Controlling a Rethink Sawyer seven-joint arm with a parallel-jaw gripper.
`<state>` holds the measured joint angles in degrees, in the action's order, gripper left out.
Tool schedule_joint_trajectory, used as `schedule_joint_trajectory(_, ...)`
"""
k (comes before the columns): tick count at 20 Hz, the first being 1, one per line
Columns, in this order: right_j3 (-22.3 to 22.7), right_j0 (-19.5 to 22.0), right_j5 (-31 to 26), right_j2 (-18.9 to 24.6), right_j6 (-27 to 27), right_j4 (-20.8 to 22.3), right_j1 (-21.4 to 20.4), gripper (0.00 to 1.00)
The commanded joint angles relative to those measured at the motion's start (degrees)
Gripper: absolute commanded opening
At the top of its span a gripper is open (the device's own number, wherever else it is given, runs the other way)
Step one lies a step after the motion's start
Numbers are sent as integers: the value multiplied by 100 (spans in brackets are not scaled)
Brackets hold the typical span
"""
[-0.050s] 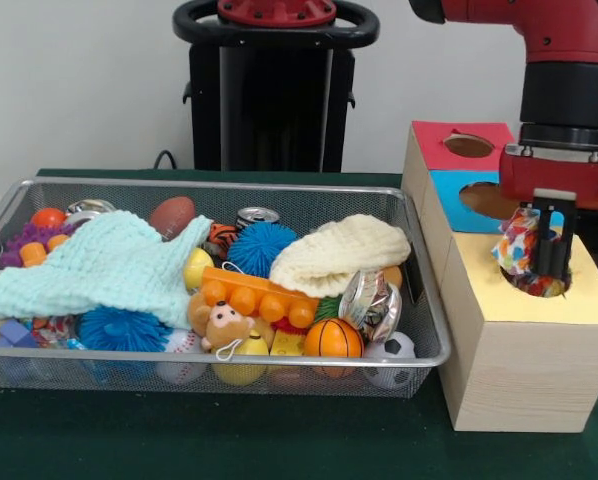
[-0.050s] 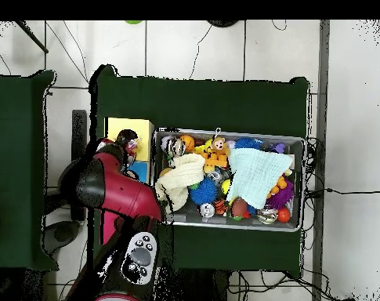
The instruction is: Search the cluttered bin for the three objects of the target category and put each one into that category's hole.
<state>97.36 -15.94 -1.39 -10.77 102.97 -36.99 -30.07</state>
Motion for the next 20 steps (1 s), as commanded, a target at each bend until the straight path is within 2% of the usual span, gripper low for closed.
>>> schedule_joint_trajectory(1,0,51,-331,328,1337,-204,443,0)
schedule_joint_trajectory(6,-92,-4,-351,238,1328,-235,516,0)
schedule_joint_trajectory(20,-181,265,-26,697,1329,-154,781,0)
